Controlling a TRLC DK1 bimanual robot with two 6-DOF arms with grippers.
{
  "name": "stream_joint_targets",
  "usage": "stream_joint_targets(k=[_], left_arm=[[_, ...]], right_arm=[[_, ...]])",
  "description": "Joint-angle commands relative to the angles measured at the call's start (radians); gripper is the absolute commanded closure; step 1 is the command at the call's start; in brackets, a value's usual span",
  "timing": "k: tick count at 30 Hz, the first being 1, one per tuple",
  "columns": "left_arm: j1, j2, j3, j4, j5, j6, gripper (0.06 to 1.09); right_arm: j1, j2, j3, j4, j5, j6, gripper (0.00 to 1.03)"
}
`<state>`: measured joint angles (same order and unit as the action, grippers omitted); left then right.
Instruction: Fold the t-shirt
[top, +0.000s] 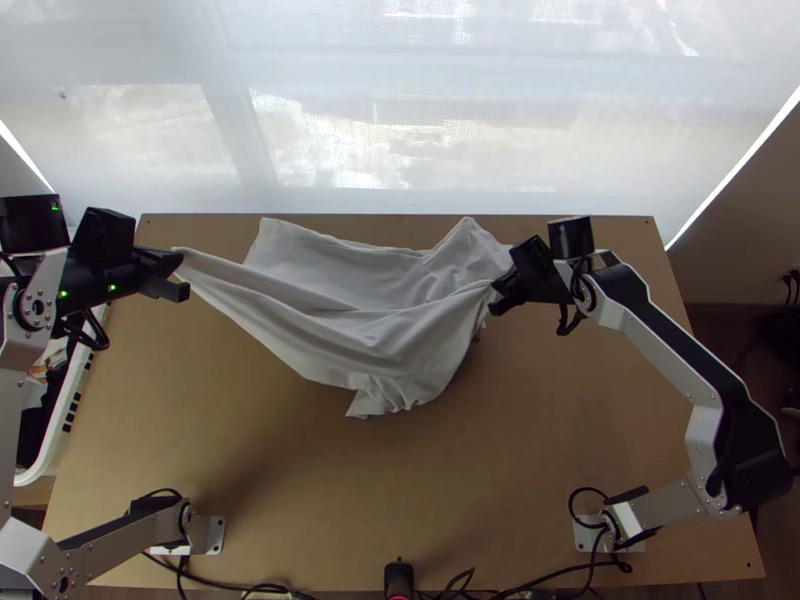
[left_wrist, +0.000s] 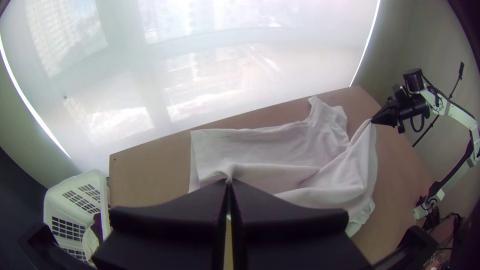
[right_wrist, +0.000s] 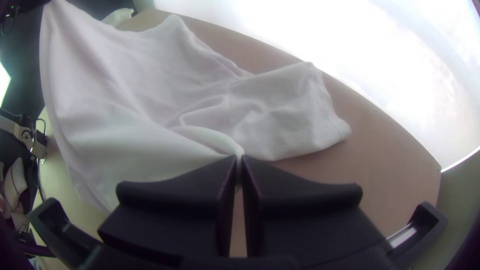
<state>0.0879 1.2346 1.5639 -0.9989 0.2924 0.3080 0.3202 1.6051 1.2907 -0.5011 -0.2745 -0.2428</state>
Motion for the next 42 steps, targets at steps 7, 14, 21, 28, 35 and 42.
stream_joint_targets(k=[7, 14, 21, 28, 35, 42], left_arm=[[-0.002, 0.172, -0.054, 0.195, -0.073, -0.041, 1.05], [0.046, 0.193, -0.131, 0.255, -0.125, -0.037, 1.05], [0.150, 0.193, -0.200, 0.273, -0.142, 0.002, 1.05], [0.144, 0.146, -0.285, 0.273, -0.142, 0.019, 1.05], [0.105, 0.097, -0.335, 0.273, -0.141, 0.006, 1.05], [0.095, 0.042, -0.344, 0.267, -0.139, -0.006, 1.05]], right_arm=[[-0.041, 0.335, 0.211, 0.093, 0.012, 0.122, 1.00], [-0.046, 0.466, 0.298, 0.093, 0.023, 0.143, 1.00], [-0.049, 0.513, 0.374, 0.087, 0.031, 0.149, 1.00], [-0.043, 0.411, 0.323, 0.072, 0.031, 0.200, 0.27], [0.054, 0.033, 0.154, -0.022, 0.029, 0.211, 0.09], [0.255, -0.171, -0.120, -0.123, 0.023, 0.191, 0.06]])
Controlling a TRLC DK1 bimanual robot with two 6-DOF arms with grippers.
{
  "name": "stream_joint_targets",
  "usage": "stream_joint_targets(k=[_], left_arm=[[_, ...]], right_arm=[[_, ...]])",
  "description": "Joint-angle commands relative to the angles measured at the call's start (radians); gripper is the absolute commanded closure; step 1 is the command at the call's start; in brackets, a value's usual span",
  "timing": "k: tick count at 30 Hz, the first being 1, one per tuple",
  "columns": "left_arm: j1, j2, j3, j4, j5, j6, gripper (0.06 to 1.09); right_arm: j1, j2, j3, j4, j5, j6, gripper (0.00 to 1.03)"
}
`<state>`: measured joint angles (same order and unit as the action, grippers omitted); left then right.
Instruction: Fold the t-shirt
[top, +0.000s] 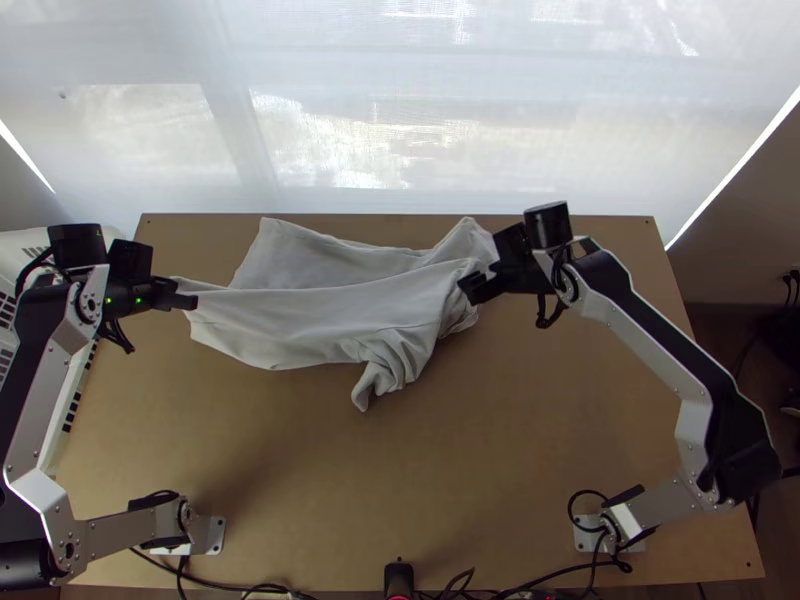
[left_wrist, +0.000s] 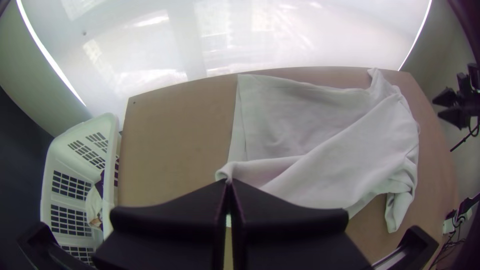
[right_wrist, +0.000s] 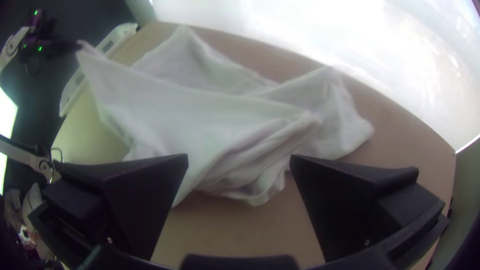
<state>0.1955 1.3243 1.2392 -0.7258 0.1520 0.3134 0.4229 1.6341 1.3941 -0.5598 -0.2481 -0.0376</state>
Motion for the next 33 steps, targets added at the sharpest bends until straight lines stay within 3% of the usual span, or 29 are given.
stream_joint_targets(k=[1, 8, 17, 27, 31, 33], left_arm=[[-0.014, -0.056, -0.020, -0.006, 0.001, -0.014, 1.05], [-0.016, -0.102, -0.018, -0.023, 0.001, -0.016, 1.05], [-0.033, -0.119, -0.021, -0.038, 0.003, -0.016, 1.05], [-0.034, -0.117, -0.020, -0.038, 0.001, -0.008, 1.05], [-0.033, -0.111, -0.018, -0.037, 0.001, 0.003, 1.05], [-0.033, -0.108, -0.018, -0.035, 0.001, 0.006, 1.05]], right_arm=[[0.168, -0.207, -0.254, -0.066, -0.003, -0.015, 0.06], [0.195, -0.181, -0.291, -0.077, -0.026, -0.019, 0.06], [0.274, 0.010, -0.187, -0.071, -0.030, -0.018, 0.06], [0.275, 0.175, -0.056, -0.052, -0.040, -0.019, 0.11], [0.274, 0.225, -0.027, -0.035, -0.051, -0.022, 0.19], [0.274, 0.245, -0.026, -0.029, -0.057, -0.036, 0.33]])
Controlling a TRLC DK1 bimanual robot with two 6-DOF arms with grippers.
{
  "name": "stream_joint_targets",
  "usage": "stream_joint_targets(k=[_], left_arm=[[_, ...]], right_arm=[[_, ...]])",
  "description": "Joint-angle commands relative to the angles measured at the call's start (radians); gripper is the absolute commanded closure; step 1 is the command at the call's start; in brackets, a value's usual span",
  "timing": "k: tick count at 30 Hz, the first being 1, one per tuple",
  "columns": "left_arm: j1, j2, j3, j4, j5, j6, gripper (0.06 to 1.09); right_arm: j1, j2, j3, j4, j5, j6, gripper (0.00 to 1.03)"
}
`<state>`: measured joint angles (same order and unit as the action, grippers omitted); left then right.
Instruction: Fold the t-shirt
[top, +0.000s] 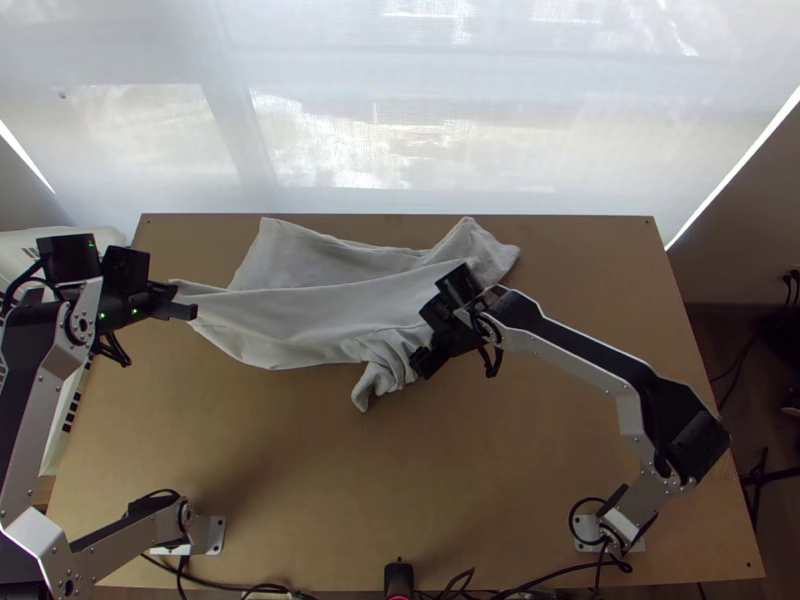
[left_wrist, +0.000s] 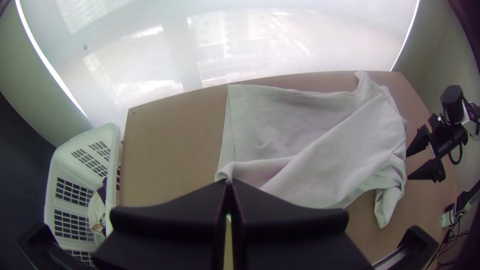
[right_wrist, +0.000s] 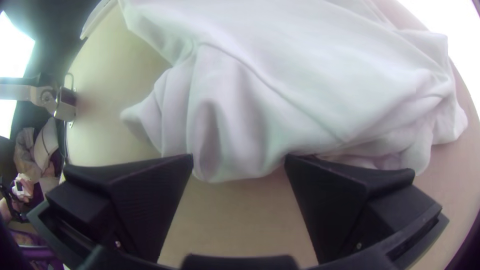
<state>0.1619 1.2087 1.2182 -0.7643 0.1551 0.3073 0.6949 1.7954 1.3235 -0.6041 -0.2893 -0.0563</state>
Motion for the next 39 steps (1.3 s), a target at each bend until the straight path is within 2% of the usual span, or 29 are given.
stream_joint_targets(k=[1, 4, 7, 8, 17, 28, 39], left_arm=[[0.001, 0.009, 0.004, 0.003, -0.002, 0.015, 1.05], [0.001, 0.015, 0.006, 0.006, -0.002, 0.026, 1.05], [0.004, 0.023, 0.009, 0.010, -0.002, 0.032, 1.05], [0.007, 0.025, 0.009, 0.010, 0.000, 0.036, 1.05], [0.014, 0.069, 0.000, 0.014, 0.000, 0.042, 1.05], [-0.005, 0.341, 0.021, 0.102, 0.001, 0.019, 1.05], [-0.016, 0.354, -0.069, 0.122, 0.001, 0.038, 1.05]], right_arm=[[0.000, 0.091, 0.045, 0.018, -0.017, -0.019, 0.37], [-0.008, 0.102, 0.039, 0.030, -0.031, -0.030, 0.64], [-0.026, 0.102, 0.037, 0.033, -0.033, -0.033, 0.95], [-0.034, 0.101, 0.036, 0.033, -0.033, -0.031, 1.00], [-0.107, 0.005, 0.005, 0.021, -0.033, -0.028, 1.00], [-0.140, -0.126, -0.037, -0.022, -0.033, -0.025, 1.00], [-0.201, -0.306, -0.107, -0.118, -0.039, -0.056, 1.00]])
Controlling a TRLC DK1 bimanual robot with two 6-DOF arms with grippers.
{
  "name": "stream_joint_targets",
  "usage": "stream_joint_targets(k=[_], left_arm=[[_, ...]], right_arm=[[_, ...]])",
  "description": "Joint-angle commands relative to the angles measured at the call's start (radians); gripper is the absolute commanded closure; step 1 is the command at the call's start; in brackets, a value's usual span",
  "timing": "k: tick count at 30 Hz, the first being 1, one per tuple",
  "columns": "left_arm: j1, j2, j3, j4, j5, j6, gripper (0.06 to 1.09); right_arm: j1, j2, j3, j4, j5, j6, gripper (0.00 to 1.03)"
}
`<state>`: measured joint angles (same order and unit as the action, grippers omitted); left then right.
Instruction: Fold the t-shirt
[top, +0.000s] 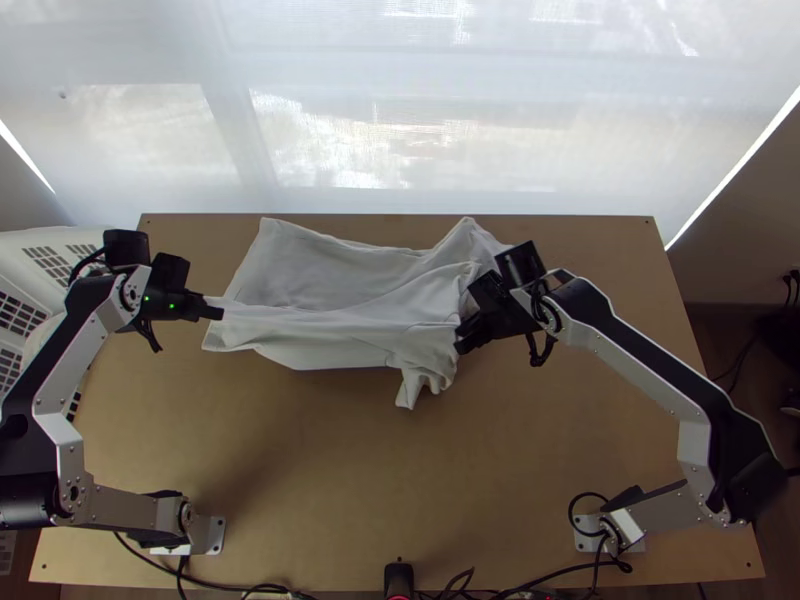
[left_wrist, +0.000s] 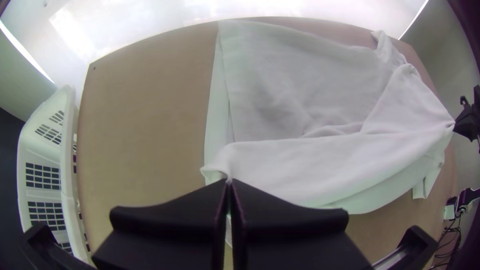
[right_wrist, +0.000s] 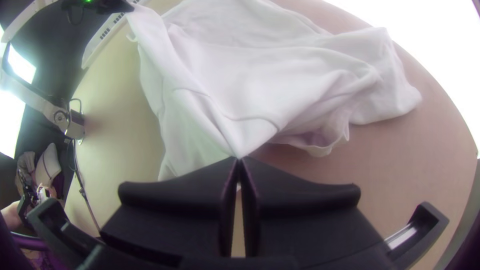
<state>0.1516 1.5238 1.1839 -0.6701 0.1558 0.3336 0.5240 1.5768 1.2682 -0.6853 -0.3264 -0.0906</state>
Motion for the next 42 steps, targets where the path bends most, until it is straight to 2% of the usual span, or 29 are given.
stream_joint_targets(k=[1, 10, 14, 15, 16, 17, 18, 19, 20, 27, 30, 37, 39, 42], left_arm=[[-0.014, 0.055, -0.027, 0.038, 0.001, 0.008, 1.05], [-0.124, 0.223, 0.066, 0.211, 0.011, -0.076, 1.05], [-0.138, 0.272, 0.088, 0.280, 0.016, -0.116, 1.00], [-0.138, 0.274, 0.088, 0.297, 0.016, -0.131, 0.94], [-0.136, 0.274, 0.089, 0.307, 0.016, -0.145, 0.80], [-0.138, 0.274, 0.094, 0.305, 0.016, -0.157, 0.56], [-0.138, 0.268, 0.100, 0.291, 0.014, -0.157, 0.37], [-0.138, 0.253, 0.103, 0.276, 0.014, -0.156, 0.26], [-0.138, 0.233, 0.105, 0.256, 0.014, -0.154, 0.24], [-0.063, 0.134, 0.111, 0.018, 0.018, -0.097, 0.23], [-0.035, 0.137, 0.112, -0.048, 0.045, -0.084, 0.24], [-0.055, 0.171, 0.122, -0.089, 0.059, -0.079, 0.25], [-0.069, 0.182, 0.131, -0.103, 0.067, -0.085, 0.34], [-0.084, 0.191, 0.131, -0.125, 0.070, -0.094, 0.34]], right_arm=[[-0.030, -0.089, -0.063, -0.037, -0.002, -0.023, 1.00], [-0.005, -0.081, -0.095, -0.037, -0.002, -0.031, 1.00], [-0.004, -0.081, -0.107, -0.040, -0.002, -0.037, 1.00], [-0.004, -0.083, -0.110, -0.043, -0.002, -0.038, 1.00], [-0.004, -0.083, -0.112, -0.053, -0.002, -0.044, 1.00], [-0.004, -0.084, -0.112, -0.062, -0.002, -0.047, 1.00], [-0.004, -0.086, -0.112, -0.065, -0.002, -0.049, 1.00], [-0.004, -0.087, -0.113, -0.065, -0.002, -0.051, 1.00], [-0.005, -0.089, -0.113, -0.065, 0.000, -0.051, 1.00], [-0.009, -0.090, -0.112, -0.065, -0.002, -0.055, 1.00], [-0.010, -0.090, -0.115, -0.065, -0.002, -0.064, 1.00], [0.001, -0.086, -0.102, -0.063, -0.002, -0.072, 1.00], [0.001, -0.084, -0.098, -0.063, -0.002, -0.075, 1.00], [-0.001, -0.084, -0.096, -0.063, -0.002, -0.077, 1.00]])
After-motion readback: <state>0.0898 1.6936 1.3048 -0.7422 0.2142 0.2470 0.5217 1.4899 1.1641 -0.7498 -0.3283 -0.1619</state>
